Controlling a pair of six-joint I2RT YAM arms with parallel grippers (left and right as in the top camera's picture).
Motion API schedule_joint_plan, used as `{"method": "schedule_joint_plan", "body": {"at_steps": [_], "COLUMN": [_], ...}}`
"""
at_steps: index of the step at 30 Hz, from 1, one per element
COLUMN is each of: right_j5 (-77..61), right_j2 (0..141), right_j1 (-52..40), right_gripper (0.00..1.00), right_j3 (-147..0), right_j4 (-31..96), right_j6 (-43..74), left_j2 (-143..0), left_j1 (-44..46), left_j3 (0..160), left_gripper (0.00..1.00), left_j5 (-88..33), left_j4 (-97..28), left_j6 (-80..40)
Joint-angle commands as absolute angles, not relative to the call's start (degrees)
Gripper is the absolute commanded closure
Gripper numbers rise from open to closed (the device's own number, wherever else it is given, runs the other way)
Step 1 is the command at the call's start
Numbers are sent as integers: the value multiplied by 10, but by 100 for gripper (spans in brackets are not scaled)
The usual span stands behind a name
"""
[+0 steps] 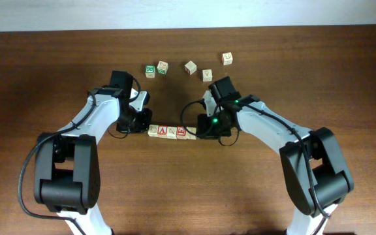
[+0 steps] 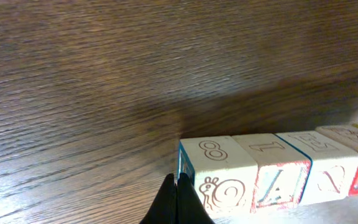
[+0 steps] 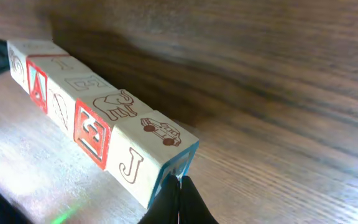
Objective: Rotate 5 blocks
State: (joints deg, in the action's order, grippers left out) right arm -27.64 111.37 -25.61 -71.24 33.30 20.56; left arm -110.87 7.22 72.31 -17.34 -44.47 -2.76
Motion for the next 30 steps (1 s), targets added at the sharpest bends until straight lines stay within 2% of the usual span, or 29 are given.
{"method": "schedule_joint_plan", "body": {"at_steps": [1,15,30], "right_j5": [-324,-323,-258], "right_j2": [1095,1083,1092], "right_j1": [-297,-305,-331], "right_gripper": [96,96,96], "right_j3": [-747,-762,-788], "right_j4": [328,332,360], "right_j6": [188,189,190], "left_j2": [-1098,-1098,-1098], "left_j1": [90,90,101], "left_j3": [731,731,731], "left_gripper": [100,100,100], "left_j5": [-257,-257,-255], "left_j4": [-442,-444,-444], "left_j6": [-24,-23,-30]}}
